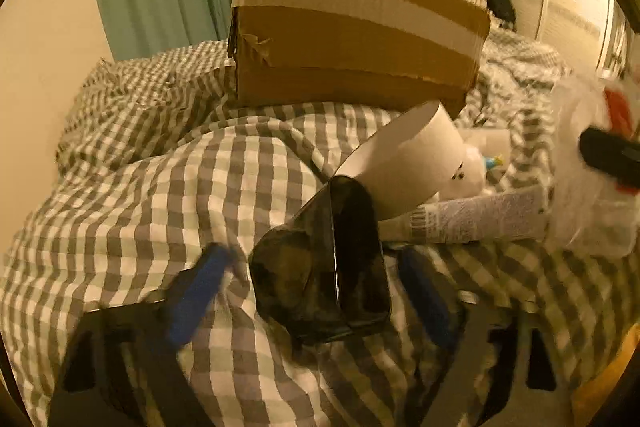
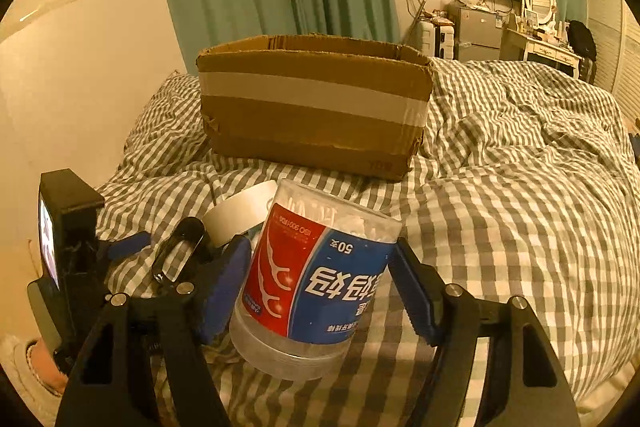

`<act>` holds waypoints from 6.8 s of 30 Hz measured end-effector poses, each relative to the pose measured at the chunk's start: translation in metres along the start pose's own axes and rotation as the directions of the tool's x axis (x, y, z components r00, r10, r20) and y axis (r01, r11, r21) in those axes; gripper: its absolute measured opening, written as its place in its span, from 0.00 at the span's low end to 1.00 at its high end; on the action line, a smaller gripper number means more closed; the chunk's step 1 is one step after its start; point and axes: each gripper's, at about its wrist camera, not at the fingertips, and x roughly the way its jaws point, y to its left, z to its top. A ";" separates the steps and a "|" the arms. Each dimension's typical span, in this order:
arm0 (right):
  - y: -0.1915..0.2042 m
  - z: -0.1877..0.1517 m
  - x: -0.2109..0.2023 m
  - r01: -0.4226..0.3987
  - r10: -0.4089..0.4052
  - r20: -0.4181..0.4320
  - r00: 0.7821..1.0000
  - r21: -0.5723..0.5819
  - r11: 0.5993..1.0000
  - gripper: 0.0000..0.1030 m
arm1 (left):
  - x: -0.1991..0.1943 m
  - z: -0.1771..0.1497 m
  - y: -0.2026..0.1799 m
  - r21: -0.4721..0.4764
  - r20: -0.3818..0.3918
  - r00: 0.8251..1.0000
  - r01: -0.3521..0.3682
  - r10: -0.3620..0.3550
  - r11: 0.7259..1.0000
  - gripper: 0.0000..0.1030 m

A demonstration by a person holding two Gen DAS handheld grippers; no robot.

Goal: Organize objects
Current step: 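Grasp the black cup-like object with the left gripper while the right grasps the cotton-swab bottle, then carry the black object and cotton-swab bottle with both grippers into the box, then open both grippers to release the black object and bottle inside the box, then withdraw both grippers from the box back toward the remaining items, then grasp the white tape roll with the left gripper while the right grasps the white plastic bottle, then carry the tape roll and white bottle with both grippers over the box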

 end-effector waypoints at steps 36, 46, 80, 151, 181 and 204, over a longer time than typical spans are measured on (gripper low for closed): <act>-0.010 0.173 -0.041 0.064 -0.046 0.271 0.962 -0.059 0.996 0.63 | -0.089 0.247 -0.011 -0.016 0.245 0.968 0.066 -0.060 0.998 0.61; -0.043 0.284 0.014 0.096 -0.083 0.236 0.968 -0.044 0.994 0.62 | -0.028 0.343 -0.003 -0.035 0.201 0.975 0.105 -0.096 0.994 0.61; -0.075 0.282 0.114 0.070 -0.069 0.057 0.996 -0.013 0.997 0.81 | 0.048 0.342 0.001 0.010 0.033 0.999 -0.006 0.005 1.000 0.91; -0.035 0.049 0.045 0.079 -0.080 -0.044 0.996 -0.013 0.997 0.93 | 0.024 0.052 -0.023 -0.017 -0.092 0.973 0.210 -0.210 0.978 0.77; -0.011 0.054 0.123 -0.021 -0.002 -0.304 0.953 -0.071 0.997 0.75 | 0.036 0.049 0.007 -0.040 -0.089 0.982 0.161 -0.164 0.986 0.30; 0.004 0.058 0.088 0.030 -0.053 -0.176 0.983 -0.128 0.991 0.31 | -0.001 0.064 0.009 -0.025 -0.013 0.990 0.141 -0.141 0.990 0.25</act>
